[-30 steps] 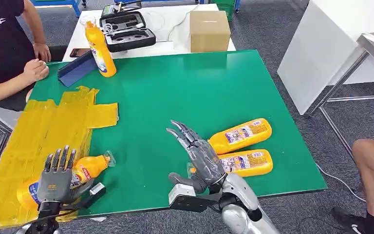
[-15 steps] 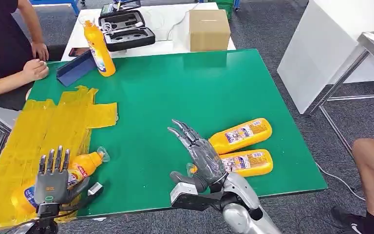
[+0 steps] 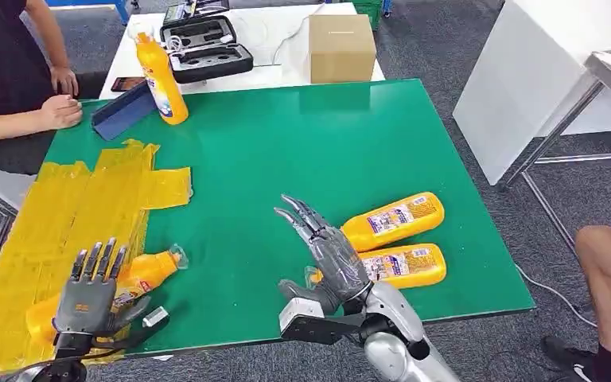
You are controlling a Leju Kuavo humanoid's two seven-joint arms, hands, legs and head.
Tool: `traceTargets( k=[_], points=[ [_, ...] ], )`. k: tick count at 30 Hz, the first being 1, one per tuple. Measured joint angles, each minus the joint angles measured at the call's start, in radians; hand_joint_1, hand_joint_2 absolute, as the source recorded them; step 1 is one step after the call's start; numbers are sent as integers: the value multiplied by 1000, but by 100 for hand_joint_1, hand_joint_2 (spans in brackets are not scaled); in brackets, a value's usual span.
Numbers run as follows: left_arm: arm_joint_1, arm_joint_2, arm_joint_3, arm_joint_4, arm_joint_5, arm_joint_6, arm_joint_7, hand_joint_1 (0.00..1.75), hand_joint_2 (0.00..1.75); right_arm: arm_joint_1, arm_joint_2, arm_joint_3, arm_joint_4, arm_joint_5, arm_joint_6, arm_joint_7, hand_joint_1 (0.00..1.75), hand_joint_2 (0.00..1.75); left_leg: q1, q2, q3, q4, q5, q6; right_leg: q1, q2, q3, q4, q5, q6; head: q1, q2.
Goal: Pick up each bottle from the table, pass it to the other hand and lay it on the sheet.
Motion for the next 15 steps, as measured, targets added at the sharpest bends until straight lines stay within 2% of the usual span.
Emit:
traceTargets(
  k=[15],
  points=[
    [13, -6, 31, -22, 0, 0, -2, 0, 0, 0, -2, 3, 0, 0, 0, 0, 0, 0, 0, 0, -2, 0, 0, 0, 0, 0, -2, 0, 0, 0, 0, 0]
  ],
)
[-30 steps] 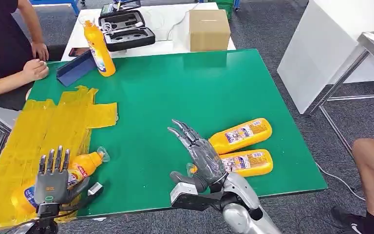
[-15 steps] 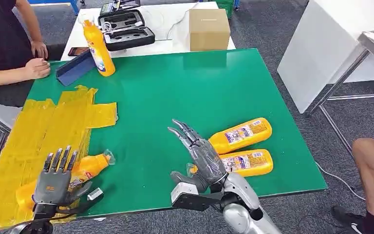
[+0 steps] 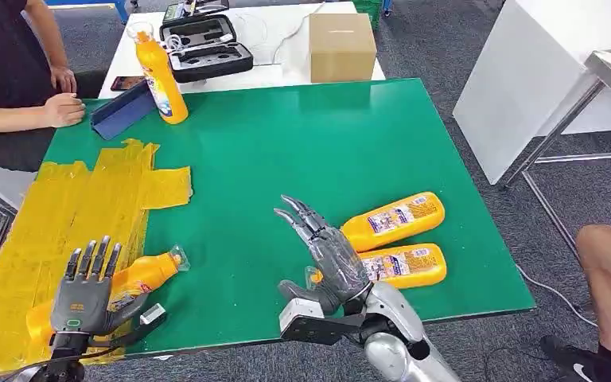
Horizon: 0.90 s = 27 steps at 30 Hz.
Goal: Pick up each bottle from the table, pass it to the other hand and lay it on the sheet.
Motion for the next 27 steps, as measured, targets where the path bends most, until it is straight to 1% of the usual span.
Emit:
traceTargets(
  k=[4, 6, 8, 11, 12, 13, 15, 16, 18, 21, 23, 27],
  points=[
    [1, -3, 2, -1, 0, 0, -9, 0, 0, 0, 0, 0, 0, 0, 0, 0, 0, 0, 0, 0, 0, 0, 0, 0, 0, 0, 0, 0, 0, 0, 0, 0],
    [5, -22, 26, -13, 1, 0, -89, 0, 0, 0, 0, 1, 0, -1, 0, 0, 0, 0, 0, 0, 0, 0, 0, 0, 0, 0, 0, 0, 0, 0, 0, 0],
    [6, -68, 106, -30, 26, 0, -291, 0, 0, -3, 0, 5, 2, -5, 0, 0, 0, 0, 0, -1, -1, 0, 0, 0, 0, 0, 0, 0, 0, 0, 0, 0],
    [-12, -165, 298, -37, 176, -4, -667, 0, 0, -9, 3, 12, 3, 0, 0, 13, 0, 0, 0, 0, -1, 0, 0, 0, 0, 0, -1, 0, 0, 0, 0, 0],
    [-15, -189, 348, -48, 222, -27, -728, 0, 0, -7, 5, 12, 3, 6, 0, 19, 0, 0, 0, 0, -1, 0, 0, 0, 0, 1, -1, 0, 1, 0, 0, 0],
    [-9, -208, 387, -76, 264, -66, -739, 0, 0, -4, 8, 13, 3, 12, 0, 20, 0, 0, 0, 1, -1, 0, 0, 0, 0, 1, -1, 0, 1, 0, 0, 0],
    [-2, -227, 448, -142, 336, -136, -690, 0, 0, -3, 15, 20, 3, 16, 4, 22, 0, 0, 0, 1, -1, 0, 0, 0, 0, 2, -1, 0, 1, 0, 0, 0],
    [-1, -230, 476, -160, 364, -148, -688, 0, 0, -8, 21, 24, 4, 13, 13, 23, 0, 0, 1, 1, -2, 0, 0, 0, 0, 2, -1, 0, 1, 0, 0, 0],
    [17, -232, 542, -207, 440, -155, -705, 0, 0, -28, 36, 38, 10, -5, 32, 34, 0, 0, 1, 3, -1, 0, 0, 0, 1, 4, -2, 0, 1, 0, 0, 0],
    [38, -248, 625, -272, 494, -197, -758, 0, 0, -59, 55, 56, 20, -21, 37, 54, 0, 0, 3, 2, -2, 0, 0, -1, 2, 4, -3, 0, 0, -1, 0, 0],
    [48, -258, 656, -303, 489, -201, -766, 0, 0, -71, 59, 64, 25, -24, 37, 57, 0, 0, 3, 1, -2, 0, 0, -1, 2, 4, -3, 0, 0, -1, 0, 0],
    [51, -275, 681, -345, 467, -201, -766, 0, 0, -76, 62, 68, 31, -24, 36, 59, 0, 0, 2, 1, -2, 0, 0, -1, 2, 4, -2, 0, 0, -1, 0, 0]
  ],
)
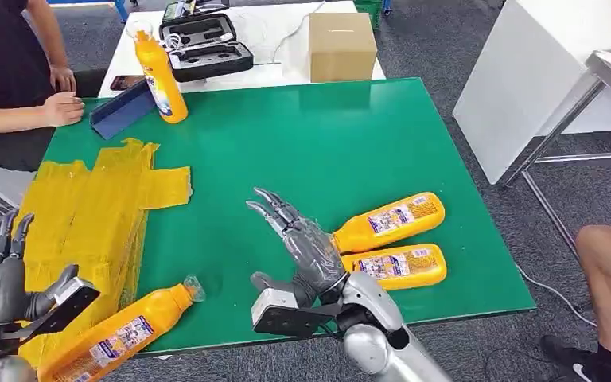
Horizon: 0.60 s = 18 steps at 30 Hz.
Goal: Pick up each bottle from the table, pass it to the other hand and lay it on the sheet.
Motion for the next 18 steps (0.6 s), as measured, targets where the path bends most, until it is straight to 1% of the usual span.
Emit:
traceTargets(
  k=[14, 18],
  points=[
    [1, -29, 10, -51, 12, 5, 8, 0, 0, 1, 3, 3, 3, 8, -5, 1, 0, 0, -1, 0, 0, 0, 0, 0, -1, 0, 0, 0, 0, 0, 0, 0],
    [1, -40, 8, -82, 149, -68, -25, 0, 0, 9, 3, 3, 3, 26, -13, 5, 0, 0, -1, 0, 0, 0, 0, 0, -1, 0, -1, 0, 0, 0, 0, 0]
  ],
)
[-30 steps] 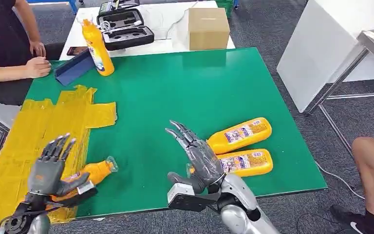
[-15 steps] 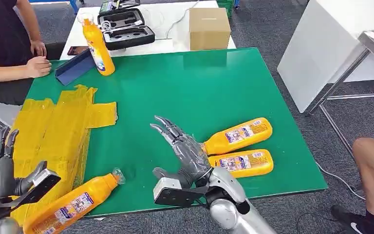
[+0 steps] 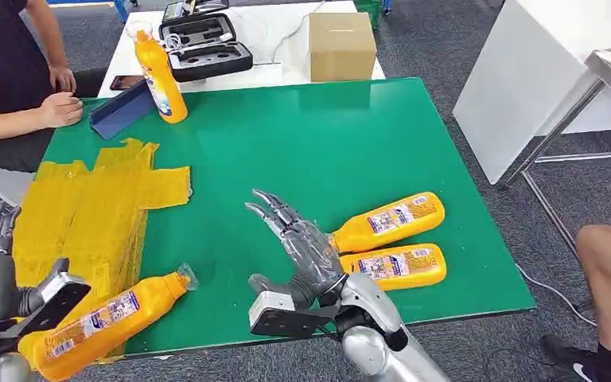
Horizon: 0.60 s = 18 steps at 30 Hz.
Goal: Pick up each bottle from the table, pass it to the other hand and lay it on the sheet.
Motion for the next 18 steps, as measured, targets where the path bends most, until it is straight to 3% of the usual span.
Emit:
traceTargets(
  k=[5, 6, 11, 17, 18],
  points=[
    [0, -14, -4, -34, 71, -58, -23, 0, 0, 12, 0, -1, -1, 9, -2, 3, 0, 0, 0, 0, 0, 0, 0, 0, 0, 0, 0, 0, 0, 0, -1, 0],
    [0, -20, -4, -43, 132, -99, -37, 0, 0, 19, 0, -3, -3, 15, -4, 3, 0, 175, 0, 0, 0, 0, 0, 0, 0, 0, 0, 0, 0, 0, 0, 0],
    [66, -98, -24, -195, 541, -389, -55, 0, 0, 147, -30, -45, -98, 86, -44, -42, 0, 175, -1, 0, 0, 0, -2, 1, -1, 0, 0, -1, 0, 1, -1, 0],
    [242, -192, -89, -401, 779, -579, -112, 0, 0, 362, -141, -171, -246, 142, -65, -80, 0, 175, -3, 0, 0, 0, -8, 5, -4, 0, 1, -4, -4, 6, -1, 0],
    [266, -206, -98, -421, 795, -594, -121, 0, 175, 393, -161, -190, -264, 144, -71, -81, 0, 175, -4, 0, 0, 0, -9, 6, -4, 0, 2, -4, -4, 7, 0, 0]
  ],
)
